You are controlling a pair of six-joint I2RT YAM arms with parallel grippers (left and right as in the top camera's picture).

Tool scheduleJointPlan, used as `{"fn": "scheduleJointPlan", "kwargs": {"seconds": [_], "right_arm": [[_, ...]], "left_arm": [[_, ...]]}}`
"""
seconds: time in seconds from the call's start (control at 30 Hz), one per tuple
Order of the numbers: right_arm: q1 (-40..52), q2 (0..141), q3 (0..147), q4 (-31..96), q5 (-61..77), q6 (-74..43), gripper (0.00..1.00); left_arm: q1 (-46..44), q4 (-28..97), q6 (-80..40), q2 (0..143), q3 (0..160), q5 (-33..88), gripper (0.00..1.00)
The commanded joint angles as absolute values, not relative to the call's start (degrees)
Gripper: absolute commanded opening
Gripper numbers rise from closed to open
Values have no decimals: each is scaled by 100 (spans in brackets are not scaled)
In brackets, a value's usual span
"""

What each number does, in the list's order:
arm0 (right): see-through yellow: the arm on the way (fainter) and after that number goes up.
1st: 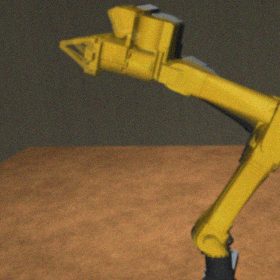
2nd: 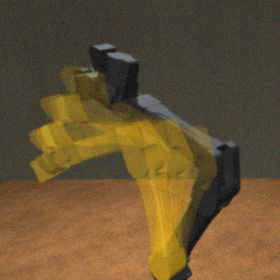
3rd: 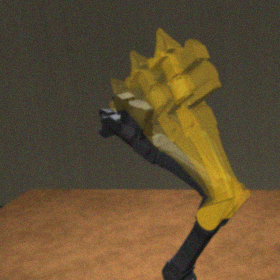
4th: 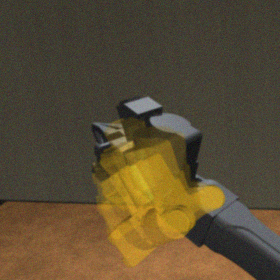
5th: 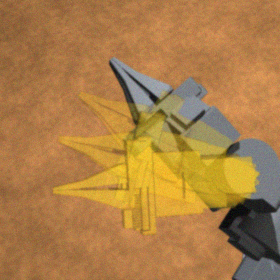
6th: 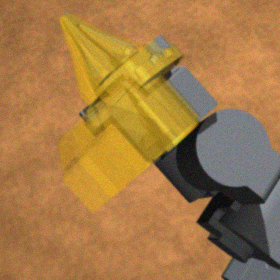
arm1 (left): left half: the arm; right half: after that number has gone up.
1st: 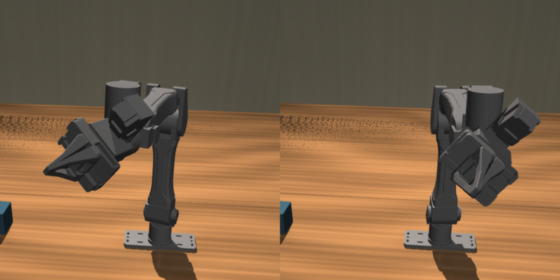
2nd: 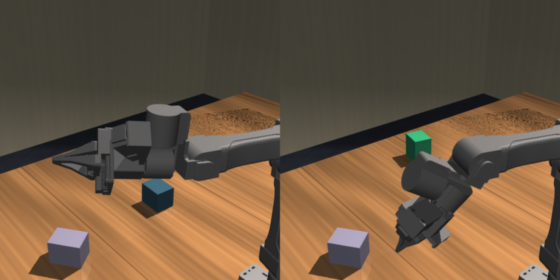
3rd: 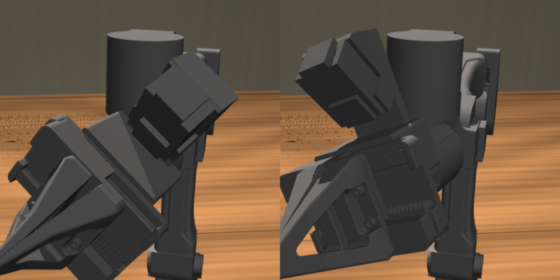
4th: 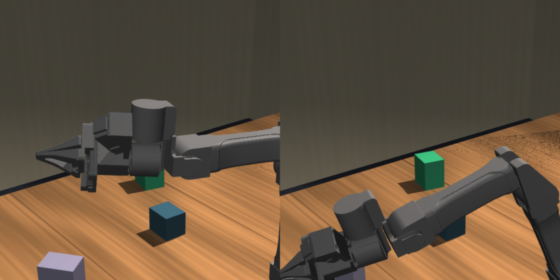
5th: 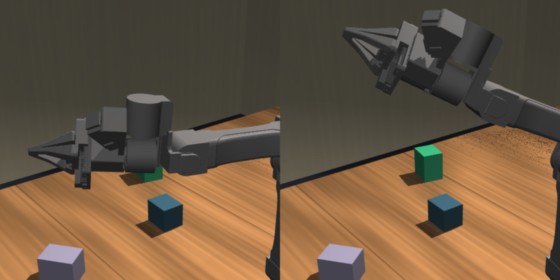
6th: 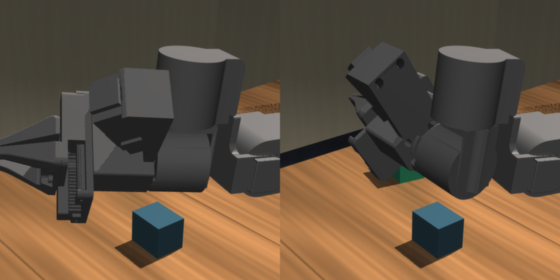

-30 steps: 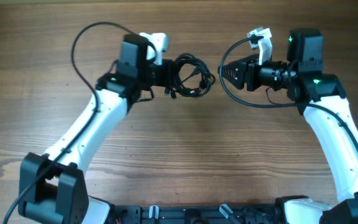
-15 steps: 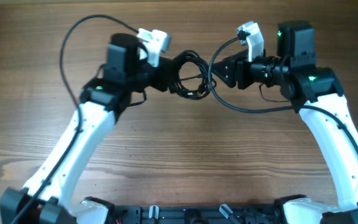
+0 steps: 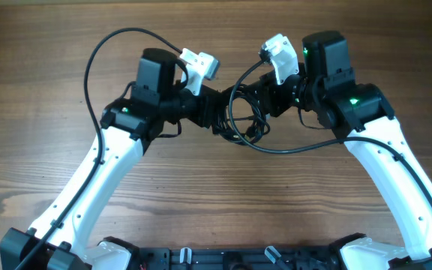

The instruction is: Untangle cables

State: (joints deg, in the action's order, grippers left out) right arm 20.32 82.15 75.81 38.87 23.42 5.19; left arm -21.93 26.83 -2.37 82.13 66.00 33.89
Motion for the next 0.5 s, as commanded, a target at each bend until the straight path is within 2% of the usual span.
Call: {"fn": "scheduleJointPlan", "kwargs": {"seconds": [0.0, 0.1, 0.47], "right_arm": [[2047, 8119, 7736, 3940, 2189, 788, 50], [2047, 8121, 7736, 4130, 2536, 1131, 44], [2047, 8403, 7644, 4226, 3100, 2132, 43]], "left_arm": [[-2327, 2646, -21, 8215, 6676, 2880, 4], [-2324, 2644, -23, 8230, 6676, 2880, 4], [-2327, 2803, -237, 8230, 6676, 3236, 4]]}}
